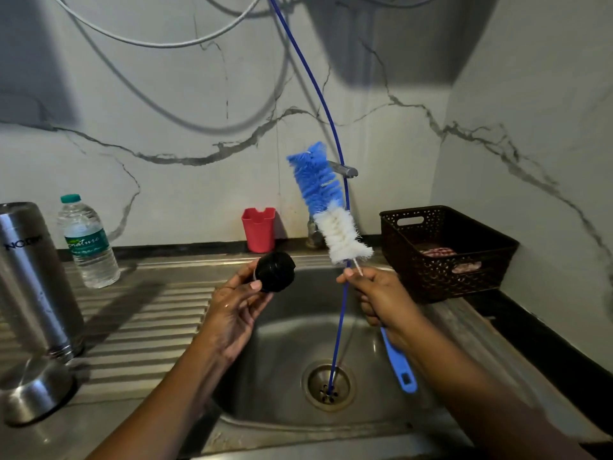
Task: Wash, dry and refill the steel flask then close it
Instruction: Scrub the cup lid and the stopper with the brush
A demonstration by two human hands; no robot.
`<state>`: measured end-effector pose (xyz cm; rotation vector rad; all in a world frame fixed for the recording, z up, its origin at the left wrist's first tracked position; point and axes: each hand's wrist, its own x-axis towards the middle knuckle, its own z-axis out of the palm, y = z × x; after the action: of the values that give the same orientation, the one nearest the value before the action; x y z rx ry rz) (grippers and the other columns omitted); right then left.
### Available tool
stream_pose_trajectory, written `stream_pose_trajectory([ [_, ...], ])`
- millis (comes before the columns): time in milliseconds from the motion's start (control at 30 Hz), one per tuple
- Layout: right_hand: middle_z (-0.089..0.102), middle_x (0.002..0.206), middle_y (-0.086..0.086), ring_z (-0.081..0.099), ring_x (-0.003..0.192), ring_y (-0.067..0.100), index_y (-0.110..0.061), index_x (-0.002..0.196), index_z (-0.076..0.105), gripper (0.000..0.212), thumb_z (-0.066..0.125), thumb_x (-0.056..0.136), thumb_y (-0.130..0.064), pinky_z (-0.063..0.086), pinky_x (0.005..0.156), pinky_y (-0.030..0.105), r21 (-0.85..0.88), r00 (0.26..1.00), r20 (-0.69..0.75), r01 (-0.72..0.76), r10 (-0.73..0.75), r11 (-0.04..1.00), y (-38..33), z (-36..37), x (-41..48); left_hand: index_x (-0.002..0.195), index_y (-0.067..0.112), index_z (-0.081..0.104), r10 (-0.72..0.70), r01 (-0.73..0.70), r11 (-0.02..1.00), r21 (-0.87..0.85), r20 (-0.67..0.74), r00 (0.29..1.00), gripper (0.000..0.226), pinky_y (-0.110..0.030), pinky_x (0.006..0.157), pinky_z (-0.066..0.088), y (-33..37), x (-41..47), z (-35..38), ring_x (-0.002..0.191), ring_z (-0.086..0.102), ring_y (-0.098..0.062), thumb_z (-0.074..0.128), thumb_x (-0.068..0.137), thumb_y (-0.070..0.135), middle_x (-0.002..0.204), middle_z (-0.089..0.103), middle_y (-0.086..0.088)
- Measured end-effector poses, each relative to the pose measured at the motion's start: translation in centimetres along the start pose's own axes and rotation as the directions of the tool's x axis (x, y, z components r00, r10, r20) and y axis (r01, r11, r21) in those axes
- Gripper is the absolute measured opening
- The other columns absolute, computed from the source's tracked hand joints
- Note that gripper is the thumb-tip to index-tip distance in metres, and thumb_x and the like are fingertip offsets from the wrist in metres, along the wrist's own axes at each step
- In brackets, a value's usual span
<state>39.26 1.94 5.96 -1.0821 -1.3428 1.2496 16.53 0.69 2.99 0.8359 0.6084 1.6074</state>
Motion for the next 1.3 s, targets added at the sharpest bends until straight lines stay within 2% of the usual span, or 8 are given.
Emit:
stream_pose_trajectory([
  [133,0.039,0.052,0.000,0.021,0.032,0.002,-0.017,0.087,0.068,0.012,0.058,0.091,-0.022,0.016,0.034,0.012,-0.013,1.000,0.008,-0.007,0.007,1.000,-0.1,1.7,-1.0,0.085,0.019,0.078,-0.017,0.015,0.999,0.028,0.062,0.998,0.067,-0.019,0.063,0.057,-0.4,-0.4,0.4,0.077,0.071,-0.011,0.097,0.021,0.029,0.090,0.074,-0.001],
  [267,0.056,0.065,0.009,0.037,0.029,0.001,-0.003,0.101,0.066,0.016,0.060,0.090,-0.013,0.026,0.032,0.010,0.071,0.997,0.048,0.053,-0.057,0.996,-0.4,3.3,-1.8,0.098,0.010,0.073,-0.047,0.043,0.998,0.051,0.089,0.995,0.077,-0.021,0.063,0.058,-1.0,-0.7,0.6,0.081,0.071,-0.015,0.097,0.026,0.024,0.097,0.072,-0.007],
  [467,0.067,0.070,0.011,0.020,0.031,0.004,-0.011,0.096,0.064,0.036,0.060,0.086,-0.045,0.014,0.034,0.013,0.062,0.988,0.112,-0.116,0.109,0.991,-0.4,3.3,-1.6,0.097,0.015,0.071,0.109,-0.153,0.955,0.256,0.176,0.978,0.066,-0.024,0.077,0.056,-1.5,-1.1,0.8,0.099,0.067,-0.019,0.096,0.037,0.028,0.106,0.070,-0.008],
  [700,0.067,0.079,0.016,0.022,0.031,0.003,-0.010,0.106,0.065,0.034,0.063,0.085,-0.037,0.016,0.032,0.014,-0.018,0.970,0.165,-0.176,0.176,0.984,-0.5,2.2,-1.0,0.095,0.011,0.057,0.069,-0.176,0.897,0.406,0.265,0.962,0.066,-0.024,0.084,0.052,-1.7,-1.3,1.1,0.112,0.063,-0.021,0.095,0.046,0.032,0.123,0.065,-0.011],
  [900,0.054,0.045,-0.009,0.029,0.032,0.002,-0.016,0.075,0.066,0.014,0.069,0.083,-0.028,0.020,0.034,0.017,-0.160,0.987,0.147,-0.042,0.066,0.986,-0.1,2.1,-0.8,0.100,0.019,0.054,0.169,-0.260,0.673,0.692,0.199,0.965,0.066,-0.018,0.079,0.052,-1.9,-1.6,1.8,0.098,0.065,-0.005,0.095,0.049,0.022,0.097,0.067,0.009],
  [1100,0.073,0.080,0.004,0.068,0.075,0.010,-0.009,0.088,0.074,0.024,0.079,0.073,-0.026,0.052,0.074,0.023,-0.169,0.993,0.093,0.085,-0.070,0.982,0.7,2.7,-0.3,0.112,0.030,0.064,0.153,-0.311,0.442,0.841,0.271,0.951,0.070,-0.012,0.084,0.050,-1.5,-1.7,1.8,0.099,0.065,0.001,0.091,0.049,0.047,0.102,0.070,0.018],
  [1167,0.072,0.076,0.003,0.067,0.066,0.007,-0.007,0.088,0.073,0.027,0.079,0.073,-0.028,0.052,0.064,0.019,-0.162,0.995,0.087,0.052,-0.038,0.986,0.7,2.7,-0.3,0.109,0.035,0.063,0.148,-0.326,0.405,0.854,0.291,0.945,0.065,-0.014,0.084,0.051,-1.2,-1.8,1.8,0.097,0.065,0.003,0.084,0.049,0.049,0.103,0.068,0.023],
  [1300,0.051,0.040,-0.010,0.032,0.029,0.002,-0.004,0.079,0.070,0.029,0.071,0.081,-0.033,0.023,0.034,0.015,-0.213,0.995,0.085,-0.032,0.051,0.976,0.3,2.7,-0.6,0.110,0.033,0.063,0.156,-0.344,0.408,0.846,0.306,0.939,0.063,-0.015,0.085,0.051,-1.2,-1.9,1.9,0.099,0.064,0.002,0.086,0.051,0.039,0.107,0.065,0.024],
])
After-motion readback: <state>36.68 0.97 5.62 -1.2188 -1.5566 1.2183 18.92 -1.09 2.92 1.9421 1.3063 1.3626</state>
